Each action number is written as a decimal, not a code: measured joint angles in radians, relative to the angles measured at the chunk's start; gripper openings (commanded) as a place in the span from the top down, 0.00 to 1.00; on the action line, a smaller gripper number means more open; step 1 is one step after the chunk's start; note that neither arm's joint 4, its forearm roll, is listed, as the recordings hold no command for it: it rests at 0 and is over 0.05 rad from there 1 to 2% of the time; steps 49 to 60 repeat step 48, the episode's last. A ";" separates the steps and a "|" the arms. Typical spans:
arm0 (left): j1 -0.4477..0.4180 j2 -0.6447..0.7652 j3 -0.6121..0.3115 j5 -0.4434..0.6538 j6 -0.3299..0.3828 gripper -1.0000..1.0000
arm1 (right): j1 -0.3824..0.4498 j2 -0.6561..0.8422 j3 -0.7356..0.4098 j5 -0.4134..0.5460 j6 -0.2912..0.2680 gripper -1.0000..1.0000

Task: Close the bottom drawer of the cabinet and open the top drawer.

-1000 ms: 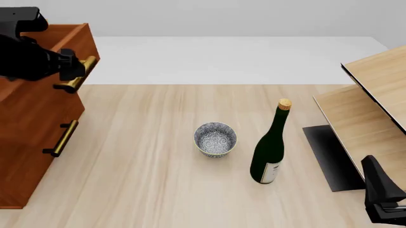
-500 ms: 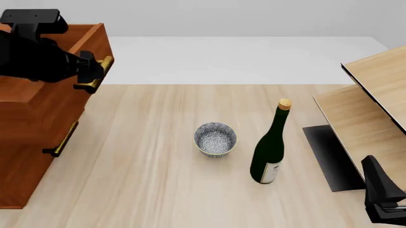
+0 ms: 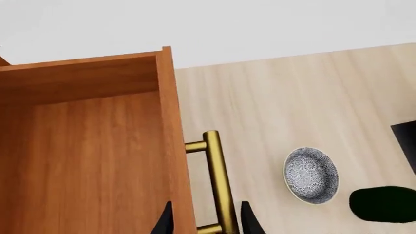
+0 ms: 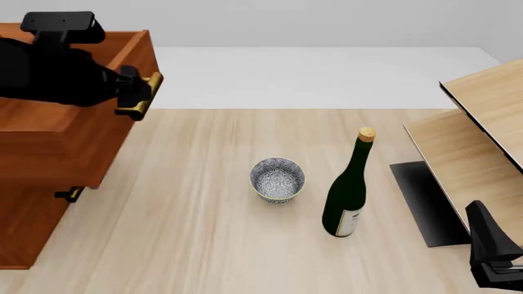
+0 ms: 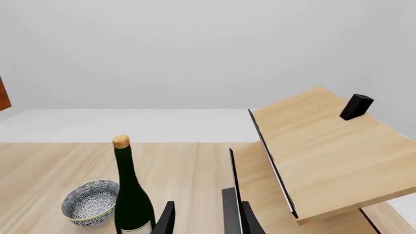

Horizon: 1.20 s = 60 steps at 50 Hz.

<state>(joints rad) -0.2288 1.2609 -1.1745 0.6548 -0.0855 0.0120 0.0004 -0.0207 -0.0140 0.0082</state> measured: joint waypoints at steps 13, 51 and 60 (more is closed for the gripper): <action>-0.055 0.009 -0.005 -0.011 -0.059 0.00 | -0.001 0.000 0.000 0.000 0.000 0.00; -0.128 0.001 0.005 -0.016 -0.112 0.00 | 0.002 0.000 0.004 -0.001 -0.002 0.00; -0.128 0.001 0.005 -0.016 -0.112 0.00 | 0.002 0.000 0.004 -0.001 -0.002 0.00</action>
